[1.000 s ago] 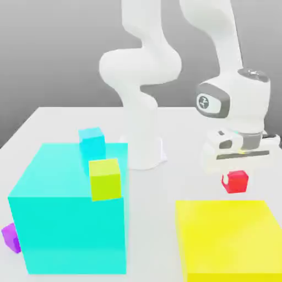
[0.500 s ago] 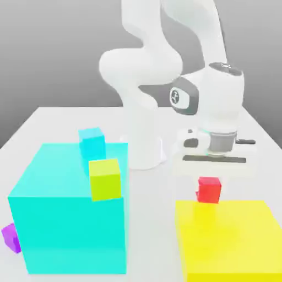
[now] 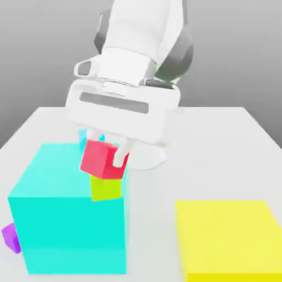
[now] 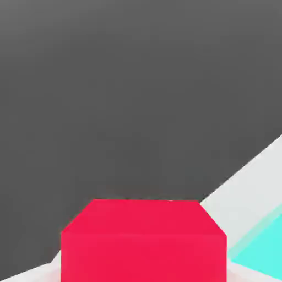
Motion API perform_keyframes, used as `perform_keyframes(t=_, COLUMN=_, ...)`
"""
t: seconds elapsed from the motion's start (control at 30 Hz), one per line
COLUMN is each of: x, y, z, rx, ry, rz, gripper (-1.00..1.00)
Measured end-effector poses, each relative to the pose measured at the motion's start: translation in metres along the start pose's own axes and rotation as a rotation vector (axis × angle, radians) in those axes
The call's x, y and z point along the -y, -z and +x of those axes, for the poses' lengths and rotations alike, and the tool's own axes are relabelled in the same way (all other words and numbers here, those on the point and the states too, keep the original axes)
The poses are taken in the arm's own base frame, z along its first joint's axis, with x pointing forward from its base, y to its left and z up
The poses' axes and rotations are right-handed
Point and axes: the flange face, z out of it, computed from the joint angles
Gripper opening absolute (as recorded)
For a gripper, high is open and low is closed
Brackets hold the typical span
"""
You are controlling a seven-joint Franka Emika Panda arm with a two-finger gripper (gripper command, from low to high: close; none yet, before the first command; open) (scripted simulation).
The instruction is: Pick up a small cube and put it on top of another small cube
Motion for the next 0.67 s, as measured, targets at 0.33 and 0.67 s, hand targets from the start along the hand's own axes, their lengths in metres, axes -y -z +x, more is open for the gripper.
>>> perform_keyframes(t=0.33, x=-0.106, y=-0.144, z=0.175, rx=0.022, ry=-0.821, rz=-0.430, gripper=-1.00)
perform_keyframes(t=0.67, x=-0.127, y=-0.211, z=0.144, rx=0.051, ry=-0.849, rz=-0.474, gripper=1.00)
